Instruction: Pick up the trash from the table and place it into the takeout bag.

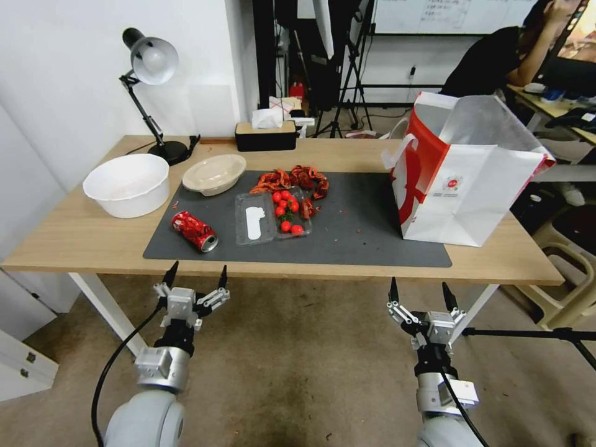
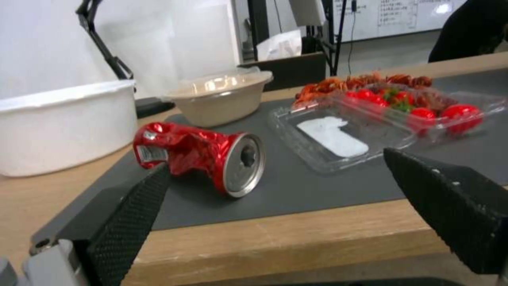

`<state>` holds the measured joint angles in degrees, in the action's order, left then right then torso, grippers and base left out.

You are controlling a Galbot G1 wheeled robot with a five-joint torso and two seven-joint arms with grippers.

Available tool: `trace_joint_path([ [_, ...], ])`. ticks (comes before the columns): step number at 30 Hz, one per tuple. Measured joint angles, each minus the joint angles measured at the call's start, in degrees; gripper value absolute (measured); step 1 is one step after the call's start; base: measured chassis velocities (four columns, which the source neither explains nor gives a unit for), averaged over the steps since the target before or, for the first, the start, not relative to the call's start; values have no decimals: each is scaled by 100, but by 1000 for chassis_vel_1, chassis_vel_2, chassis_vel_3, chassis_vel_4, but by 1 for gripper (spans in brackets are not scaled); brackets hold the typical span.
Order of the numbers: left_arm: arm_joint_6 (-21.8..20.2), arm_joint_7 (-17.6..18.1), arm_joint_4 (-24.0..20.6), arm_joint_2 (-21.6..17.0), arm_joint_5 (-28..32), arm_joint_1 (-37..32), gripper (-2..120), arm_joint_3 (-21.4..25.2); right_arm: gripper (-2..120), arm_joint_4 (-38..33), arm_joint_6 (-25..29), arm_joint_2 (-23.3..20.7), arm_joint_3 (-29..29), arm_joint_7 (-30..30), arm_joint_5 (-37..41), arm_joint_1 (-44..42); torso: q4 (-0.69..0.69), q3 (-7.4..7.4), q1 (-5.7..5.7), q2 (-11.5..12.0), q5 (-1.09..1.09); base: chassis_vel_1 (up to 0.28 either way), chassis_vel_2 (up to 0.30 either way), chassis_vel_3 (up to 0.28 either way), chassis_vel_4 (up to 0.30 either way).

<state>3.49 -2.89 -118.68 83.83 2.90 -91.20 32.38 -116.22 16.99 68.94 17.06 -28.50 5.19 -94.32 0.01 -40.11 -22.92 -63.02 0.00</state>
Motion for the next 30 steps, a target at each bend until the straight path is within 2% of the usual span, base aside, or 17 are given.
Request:
trace_joint_path([
  [12, -203, 169, 92, -79, 108, 183, 100, -101, 100, -63, -40, 19, 4, 1, -7, -2, -1, 0, 0, 0, -1, 0, 0, 0, 0],
  [18, -541, 446, 37, -123, 268, 314, 100, -202, 100, -95, -74, 29, 4, 0, -11, 4, 0, 0, 0, 0, 0, 0, 0, 0, 0],
  [20, -839, 680, -31, -143, 311, 435, 100, -234, 100, -111, -91, 34, -14, 1, -16, 23, -2, 0, 0, 0, -1, 0, 0, 0, 0],
  [21, -839, 680, -31, -143, 311, 435, 100, -234, 100, -111, -91, 34, -14, 1, -16, 23, -2, 0, 0, 0, -1, 0, 0, 0, 0],
  [25, -1866, 1301, -270, -329, 743, 934, 100, -413, 99, -146, -126, 49, -49, 5, -38, 57, 0, 0, 0, 0, 1, 0, 0, 0, 0],
  [26, -1866, 1301, -270, -329, 743, 934, 100, -413, 99, -146, -126, 49, -49, 5, -38, 57, 0, 0, 0, 0, 1, 0, 0, 0, 0],
  [28, -2367, 1661, -330, -469, 1420, 1294, 100, -556, 99, -177, -159, 67, -80, 6, -49, 82, 0, 0, 0, 0, 0, 0, 0, 0, 0],
  [30, -2524, 1799, -333, -505, 1640, 1434, 100, -610, 99, -181, -174, 76, -90, 6, -57, 88, 0, 0, 0, 0, 0, 0, 0, 0, 0],
])
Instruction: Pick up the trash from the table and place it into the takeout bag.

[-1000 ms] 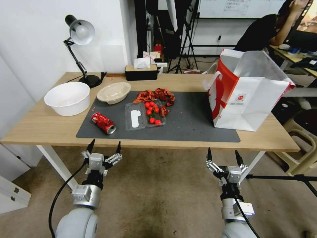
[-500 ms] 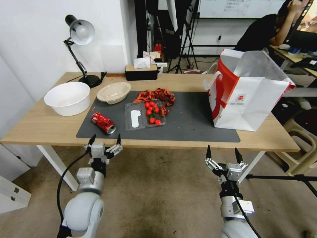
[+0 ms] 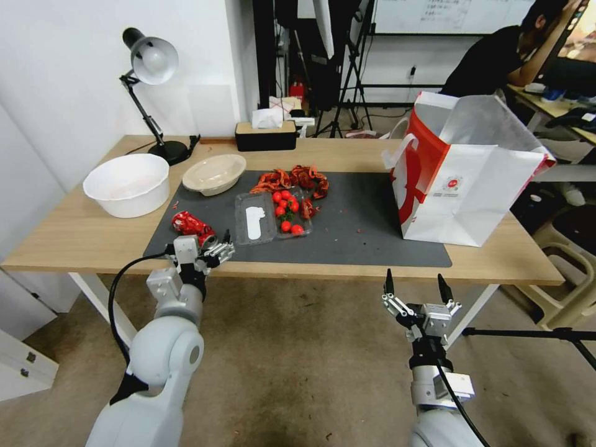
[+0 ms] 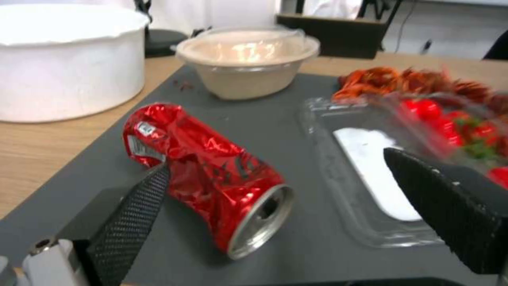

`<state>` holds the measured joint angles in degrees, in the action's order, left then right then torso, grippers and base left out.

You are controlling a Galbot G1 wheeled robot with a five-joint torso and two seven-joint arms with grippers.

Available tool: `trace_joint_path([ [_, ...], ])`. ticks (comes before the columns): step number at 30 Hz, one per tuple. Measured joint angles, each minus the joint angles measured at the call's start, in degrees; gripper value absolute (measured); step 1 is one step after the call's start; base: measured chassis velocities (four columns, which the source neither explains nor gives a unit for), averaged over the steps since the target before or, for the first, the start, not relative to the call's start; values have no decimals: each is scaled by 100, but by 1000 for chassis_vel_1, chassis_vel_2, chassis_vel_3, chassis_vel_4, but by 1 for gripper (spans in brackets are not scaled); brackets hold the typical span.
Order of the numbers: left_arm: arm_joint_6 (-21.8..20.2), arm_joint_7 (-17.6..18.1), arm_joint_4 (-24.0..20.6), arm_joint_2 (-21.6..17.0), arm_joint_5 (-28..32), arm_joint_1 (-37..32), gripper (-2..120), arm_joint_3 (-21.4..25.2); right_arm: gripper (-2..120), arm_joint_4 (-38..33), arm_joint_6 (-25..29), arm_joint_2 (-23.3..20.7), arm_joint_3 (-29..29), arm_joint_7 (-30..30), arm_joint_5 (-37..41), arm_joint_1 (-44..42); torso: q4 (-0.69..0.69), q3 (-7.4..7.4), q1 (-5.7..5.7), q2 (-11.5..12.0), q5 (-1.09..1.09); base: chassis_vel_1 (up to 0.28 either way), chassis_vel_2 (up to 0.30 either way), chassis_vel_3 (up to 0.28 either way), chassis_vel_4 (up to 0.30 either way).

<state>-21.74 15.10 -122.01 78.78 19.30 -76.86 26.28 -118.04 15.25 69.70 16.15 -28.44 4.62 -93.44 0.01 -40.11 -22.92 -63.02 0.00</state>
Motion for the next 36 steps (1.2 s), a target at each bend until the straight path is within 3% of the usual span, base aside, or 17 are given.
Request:
trace_joint_path([
  [4, -389, 369, 348, -17, 214, 501, 100, -106, 99, -22, -25, 36, -12, 0, -41, -3, 0, 0, 0, 0, 0, 0, 0, 0, 0],
  [11, -712, 587, 741, 93, 5, 879, 100, -110, 99, -46, -27, 68, 7, -9, -82, -45, 0, 0, 0, 0, 0, 0, 0, 0, 0],
  [31, -719, 648, 1331, 233, -533, 1153, 99, -58, 99, -35, -41, 45, -35, -13, -82, 26, 0, 1, 0, 0, 0, 0, 0, 0, 0],
  [33, -708, 651, 1355, 232, -537, 1160, 97, -55, 99, -31, -41, 44, -36, -14, -80, 31, -1, 1, 1, 0, -1, 0, 0, 0, 0],
  [36, -648, 662, 1414, 226, -564, 1178, 83, -47, 98, -3, -41, 43, -36, -13, -75, 50, 0, 1, 0, 0, 0, 0, 0, 0, 0],
])
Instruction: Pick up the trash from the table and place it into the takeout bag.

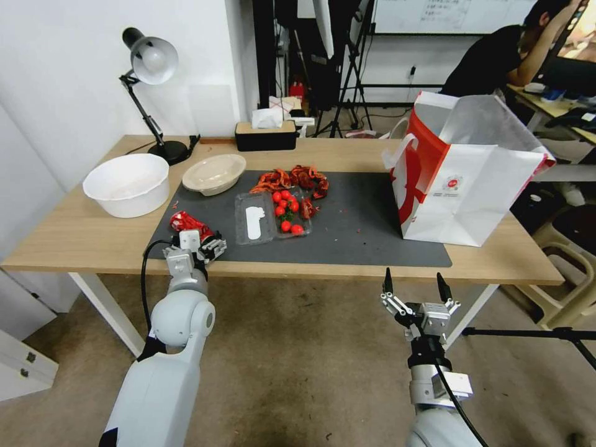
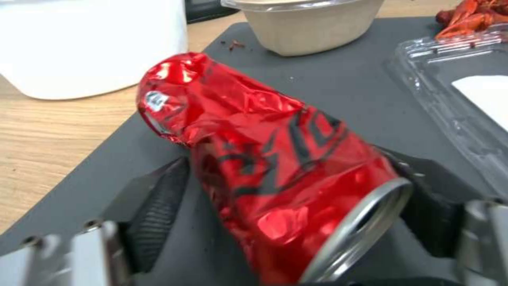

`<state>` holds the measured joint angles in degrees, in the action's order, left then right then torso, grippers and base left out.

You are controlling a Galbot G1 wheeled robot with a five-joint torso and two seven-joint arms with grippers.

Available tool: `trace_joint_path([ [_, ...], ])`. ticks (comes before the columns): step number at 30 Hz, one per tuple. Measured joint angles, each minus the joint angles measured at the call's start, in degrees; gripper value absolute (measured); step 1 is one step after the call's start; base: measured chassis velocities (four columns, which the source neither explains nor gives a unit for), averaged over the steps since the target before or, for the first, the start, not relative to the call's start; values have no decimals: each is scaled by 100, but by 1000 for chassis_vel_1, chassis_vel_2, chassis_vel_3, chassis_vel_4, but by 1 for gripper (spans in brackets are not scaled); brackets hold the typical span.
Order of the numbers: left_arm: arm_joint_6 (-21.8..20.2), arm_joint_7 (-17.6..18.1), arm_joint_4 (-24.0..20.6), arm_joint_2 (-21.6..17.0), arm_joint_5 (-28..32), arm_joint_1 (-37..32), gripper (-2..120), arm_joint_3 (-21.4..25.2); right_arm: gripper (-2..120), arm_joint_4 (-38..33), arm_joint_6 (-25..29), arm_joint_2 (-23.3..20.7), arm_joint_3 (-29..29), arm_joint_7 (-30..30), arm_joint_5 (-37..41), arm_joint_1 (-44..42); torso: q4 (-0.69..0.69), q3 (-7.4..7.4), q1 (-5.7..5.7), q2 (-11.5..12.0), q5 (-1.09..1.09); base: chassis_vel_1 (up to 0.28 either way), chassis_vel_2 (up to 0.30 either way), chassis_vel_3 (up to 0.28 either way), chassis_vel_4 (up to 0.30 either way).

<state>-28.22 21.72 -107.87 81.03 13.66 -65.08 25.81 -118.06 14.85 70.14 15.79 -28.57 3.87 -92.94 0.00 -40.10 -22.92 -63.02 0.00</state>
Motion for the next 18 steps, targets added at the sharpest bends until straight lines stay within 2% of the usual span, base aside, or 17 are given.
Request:
trace_joint_path([
  [1, 0, 0, 0, 0, 0, 0, 83, 0, 98, 0, 0, 0, 0, 0, 0, 0, 0, 0, 0, 0, 0, 0, 0, 0, 0],
  [4, 44, 2, 41, -23, -66, 4, 70, 22, 98, 57, 0, 17, -13, 0, 5, 40, 0, 0, 0, 0, 0, 0, 0, 0, 0],
  [5, 44, 2, 41, -23, -66, 4, 70, 22, 98, 57, 0, 17, -13, 0, 5, 40, 0, 0, 0, 0, 0, 0, 0, 0, 0],
  [7, 65, 1, 51, -48, -100, 4, 59, 52, 98, 89, -2, 30, -28, 0, 5, 69, 0, 0, 0, 0, 0, 0, 0, 0, 0],
  [16, 103, -8, 65, -90, -114, 4, 53, 98, 97, 122, -9, 47, -35, 1, 5, 104, 0, 0, 0, 0, 0, 0, 0, 0, 0],
  [18, 108, -12, 67, -95, -115, 4, 48, 104, 96, 126, -11, 51, -36, 1, 5, 107, 0, 0, 0, 0, 0, 0, 0, 0, 0],
])
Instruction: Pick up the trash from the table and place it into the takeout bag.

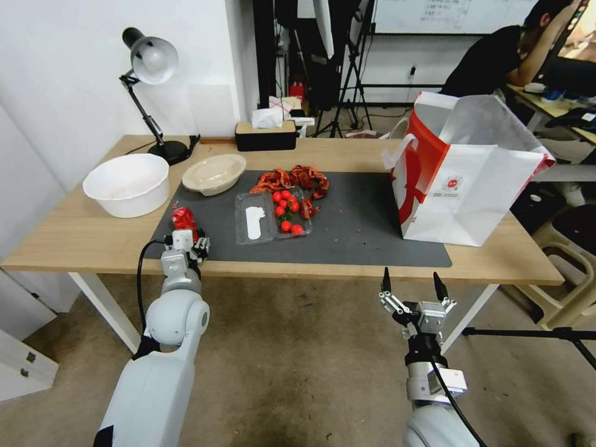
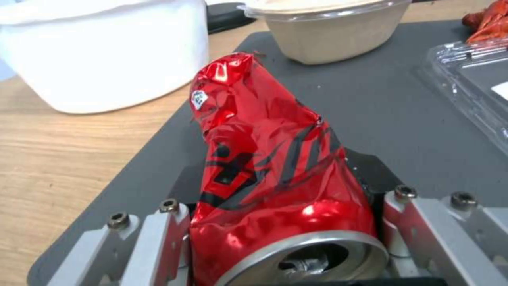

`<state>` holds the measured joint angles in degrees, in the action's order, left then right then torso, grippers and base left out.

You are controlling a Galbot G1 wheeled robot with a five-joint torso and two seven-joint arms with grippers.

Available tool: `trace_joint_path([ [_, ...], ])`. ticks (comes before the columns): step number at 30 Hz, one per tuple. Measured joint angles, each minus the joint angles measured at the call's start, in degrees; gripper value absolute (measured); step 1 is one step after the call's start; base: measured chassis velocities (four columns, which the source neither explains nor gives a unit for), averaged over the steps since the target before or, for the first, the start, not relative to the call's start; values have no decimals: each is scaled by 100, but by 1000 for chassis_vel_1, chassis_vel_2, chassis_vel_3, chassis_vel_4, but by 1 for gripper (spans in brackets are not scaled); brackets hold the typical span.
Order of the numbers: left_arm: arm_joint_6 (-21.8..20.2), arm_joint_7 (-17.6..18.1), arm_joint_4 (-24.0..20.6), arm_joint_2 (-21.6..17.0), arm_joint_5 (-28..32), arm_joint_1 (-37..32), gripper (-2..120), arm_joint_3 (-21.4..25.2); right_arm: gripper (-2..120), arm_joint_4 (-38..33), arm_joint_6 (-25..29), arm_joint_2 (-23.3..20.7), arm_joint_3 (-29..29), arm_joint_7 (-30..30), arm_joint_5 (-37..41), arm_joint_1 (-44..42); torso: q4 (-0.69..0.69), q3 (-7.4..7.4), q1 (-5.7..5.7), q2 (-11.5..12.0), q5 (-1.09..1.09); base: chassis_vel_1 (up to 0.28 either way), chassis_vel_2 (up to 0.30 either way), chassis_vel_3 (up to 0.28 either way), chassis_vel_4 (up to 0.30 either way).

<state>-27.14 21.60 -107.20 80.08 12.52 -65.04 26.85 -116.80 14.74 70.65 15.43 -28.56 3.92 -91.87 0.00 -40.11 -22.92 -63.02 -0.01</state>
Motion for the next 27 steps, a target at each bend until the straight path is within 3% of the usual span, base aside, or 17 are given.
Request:
trace_joint_path([
  [18, 213, -153, 53, -105, 0, 0, 45, 2, 96, 23, -6, 40, -7, 2, -1, 5, 0, 0, 0, 0, 1, 0, 0, 0, 0],
  [27, 1124, -832, 111, -444, 213, 29, 45, -146, 96, 16, 1, 65, 12, 1, -8, -42, 0, 0, 0, -1, 0, 0, 0, 0, 0],
])
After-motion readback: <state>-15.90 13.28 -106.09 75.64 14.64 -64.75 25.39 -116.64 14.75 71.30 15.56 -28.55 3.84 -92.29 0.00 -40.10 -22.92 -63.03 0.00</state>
